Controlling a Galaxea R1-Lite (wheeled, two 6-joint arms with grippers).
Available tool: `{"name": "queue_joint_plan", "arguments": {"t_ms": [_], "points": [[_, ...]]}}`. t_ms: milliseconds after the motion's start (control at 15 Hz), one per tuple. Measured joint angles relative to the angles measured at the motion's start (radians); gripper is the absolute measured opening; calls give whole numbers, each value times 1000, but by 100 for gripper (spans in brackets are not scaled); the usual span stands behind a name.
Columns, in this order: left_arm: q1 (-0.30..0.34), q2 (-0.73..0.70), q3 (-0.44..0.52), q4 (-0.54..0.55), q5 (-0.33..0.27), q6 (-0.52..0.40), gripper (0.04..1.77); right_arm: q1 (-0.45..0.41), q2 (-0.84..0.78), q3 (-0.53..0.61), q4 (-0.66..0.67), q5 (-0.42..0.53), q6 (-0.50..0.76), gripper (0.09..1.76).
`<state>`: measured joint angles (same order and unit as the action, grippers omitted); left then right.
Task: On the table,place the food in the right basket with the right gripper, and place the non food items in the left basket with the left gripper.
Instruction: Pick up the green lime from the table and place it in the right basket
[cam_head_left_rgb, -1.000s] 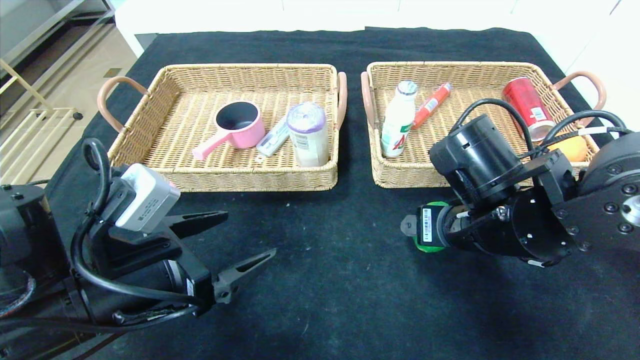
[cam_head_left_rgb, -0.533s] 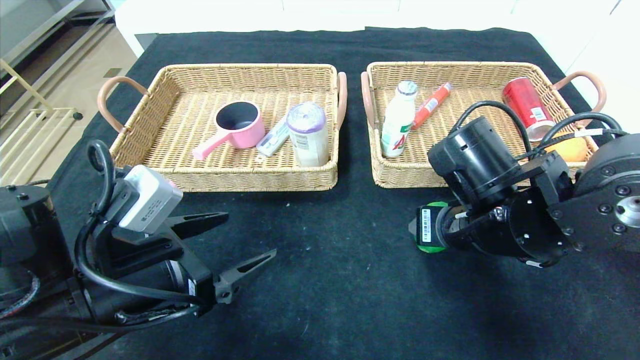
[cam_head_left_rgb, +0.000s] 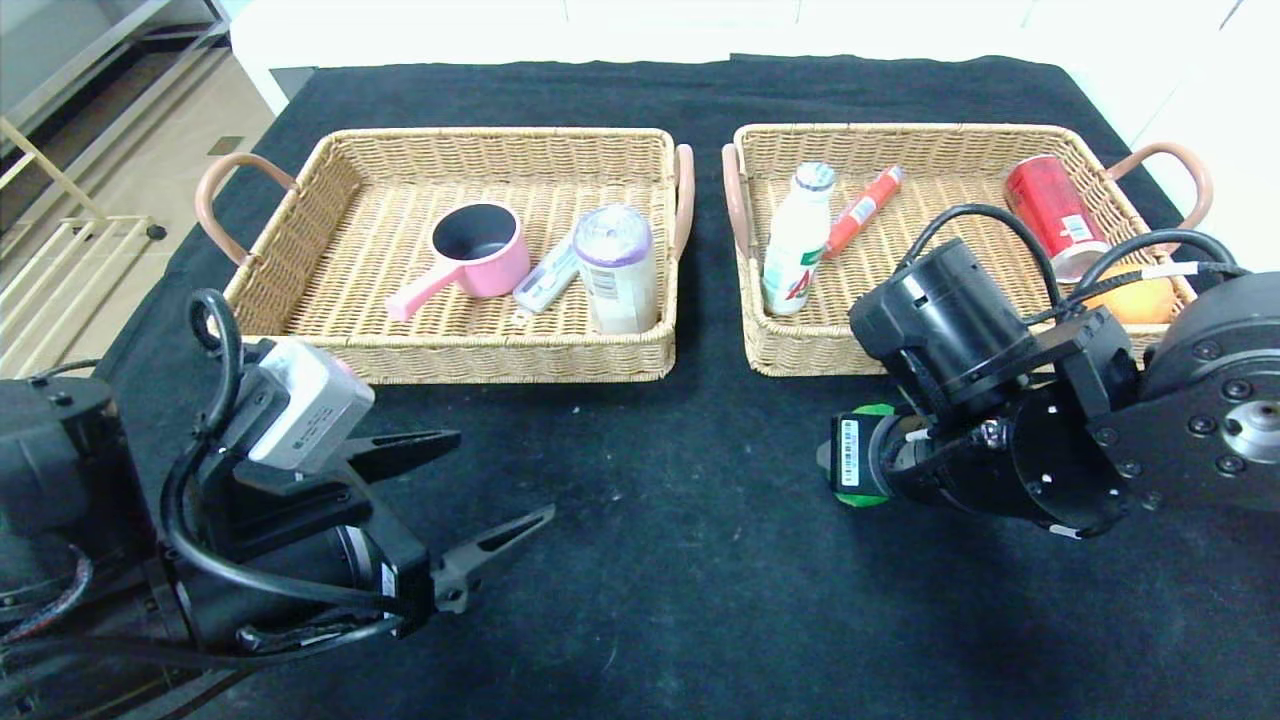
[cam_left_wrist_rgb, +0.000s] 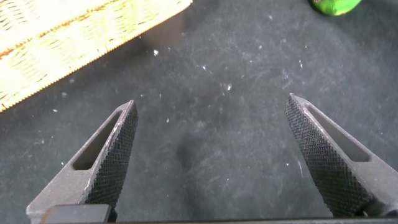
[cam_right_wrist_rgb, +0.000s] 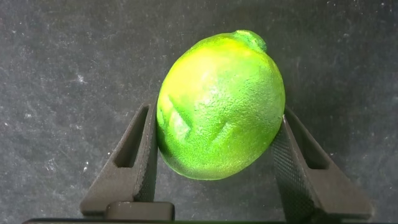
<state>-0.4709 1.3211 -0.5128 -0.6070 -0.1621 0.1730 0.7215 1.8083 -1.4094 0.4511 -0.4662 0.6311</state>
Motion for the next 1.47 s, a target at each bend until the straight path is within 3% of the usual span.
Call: {"name": "queue_joint_plan", "arguments": {"t_ms": [733, 1133, 1467], "points": [[0, 9, 4, -3, 2, 3, 172, 42, -36, 0, 17, -20, -14, 110], [0, 11, 6, -1, 1, 10, 172, 73, -152, 4, 108, -28, -92, 109], [0, 20, 8, -2, 1, 18, 172, 52, -222, 4, 101, -77, -204, 109]]}}
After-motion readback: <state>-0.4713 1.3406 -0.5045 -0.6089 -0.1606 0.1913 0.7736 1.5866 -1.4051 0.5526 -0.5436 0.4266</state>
